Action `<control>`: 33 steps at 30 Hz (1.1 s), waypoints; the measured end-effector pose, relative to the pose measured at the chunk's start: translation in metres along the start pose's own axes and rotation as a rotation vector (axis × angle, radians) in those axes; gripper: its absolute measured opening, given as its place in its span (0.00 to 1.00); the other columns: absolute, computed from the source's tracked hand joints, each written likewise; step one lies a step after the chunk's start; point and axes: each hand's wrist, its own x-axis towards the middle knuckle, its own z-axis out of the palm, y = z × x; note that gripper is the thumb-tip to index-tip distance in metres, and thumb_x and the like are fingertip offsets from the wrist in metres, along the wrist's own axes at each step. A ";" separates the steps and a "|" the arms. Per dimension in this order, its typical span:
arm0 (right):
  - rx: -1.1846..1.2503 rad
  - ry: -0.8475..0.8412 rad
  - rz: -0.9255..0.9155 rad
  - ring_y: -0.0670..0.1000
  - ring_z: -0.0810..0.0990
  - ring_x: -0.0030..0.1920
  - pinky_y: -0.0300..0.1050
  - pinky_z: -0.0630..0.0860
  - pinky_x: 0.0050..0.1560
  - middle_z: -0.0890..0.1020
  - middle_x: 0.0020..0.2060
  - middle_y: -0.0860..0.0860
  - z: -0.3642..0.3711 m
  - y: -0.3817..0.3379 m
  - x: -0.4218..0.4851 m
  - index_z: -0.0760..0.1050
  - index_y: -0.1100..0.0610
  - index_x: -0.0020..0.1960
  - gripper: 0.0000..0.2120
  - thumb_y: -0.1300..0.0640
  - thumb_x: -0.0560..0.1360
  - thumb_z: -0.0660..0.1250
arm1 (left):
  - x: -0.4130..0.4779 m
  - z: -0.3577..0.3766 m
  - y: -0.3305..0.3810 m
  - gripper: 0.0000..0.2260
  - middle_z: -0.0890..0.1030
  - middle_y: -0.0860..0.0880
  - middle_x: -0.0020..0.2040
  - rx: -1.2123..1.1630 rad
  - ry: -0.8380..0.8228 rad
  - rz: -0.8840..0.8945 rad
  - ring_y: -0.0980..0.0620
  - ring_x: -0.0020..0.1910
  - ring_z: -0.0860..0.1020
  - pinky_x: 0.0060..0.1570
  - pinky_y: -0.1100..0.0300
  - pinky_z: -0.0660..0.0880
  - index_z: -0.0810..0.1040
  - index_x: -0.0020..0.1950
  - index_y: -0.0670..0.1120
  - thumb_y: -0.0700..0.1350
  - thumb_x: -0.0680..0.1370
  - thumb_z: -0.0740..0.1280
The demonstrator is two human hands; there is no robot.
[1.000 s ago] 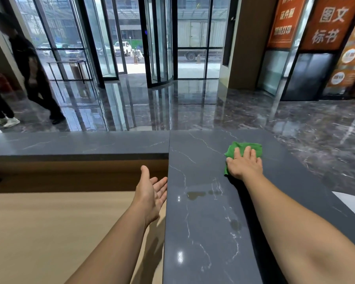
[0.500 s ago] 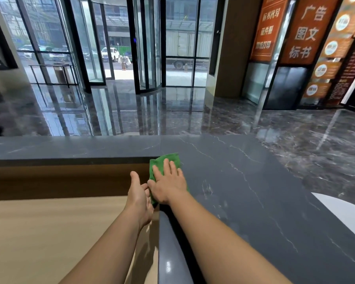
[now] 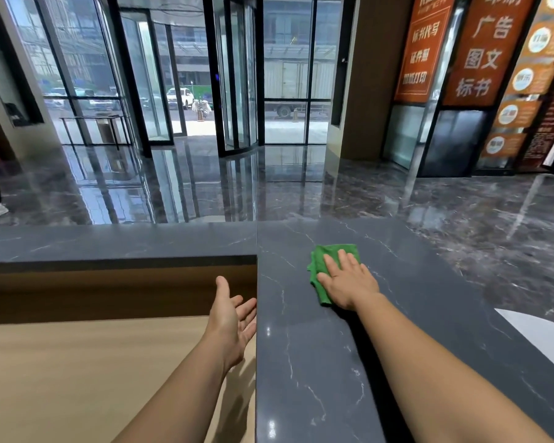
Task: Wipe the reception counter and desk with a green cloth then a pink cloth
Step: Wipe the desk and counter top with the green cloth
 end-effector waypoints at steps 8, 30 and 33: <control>-0.075 0.105 0.172 0.58 0.62 0.72 0.52 0.61 0.70 0.65 0.71 0.58 -0.022 0.042 0.002 0.63 0.57 0.71 0.24 0.47 0.79 0.54 | -0.009 0.003 -0.009 0.35 0.72 0.43 0.70 0.108 0.067 0.030 0.42 0.68 0.71 0.67 0.45 0.69 0.62 0.75 0.43 0.67 0.78 0.53; 0.032 0.105 -0.111 0.57 0.39 0.78 0.56 0.40 0.76 0.39 0.79 0.57 0.040 -0.148 -0.082 0.43 0.54 0.80 0.29 0.47 0.83 0.46 | -0.038 -0.045 -0.030 0.40 0.77 0.36 0.63 -0.249 -0.166 -0.088 0.38 0.63 0.75 0.66 0.45 0.69 0.64 0.73 0.38 0.69 0.76 0.50; 0.037 0.074 -0.209 0.54 0.39 0.79 0.53 0.40 0.76 0.40 0.79 0.55 0.034 -0.125 -0.085 0.43 0.52 0.80 0.28 0.47 0.83 0.45 | -0.040 -0.044 -0.029 0.41 0.69 0.38 0.72 -0.241 -0.135 -0.080 0.40 0.70 0.68 0.73 0.47 0.61 0.57 0.77 0.39 0.69 0.77 0.50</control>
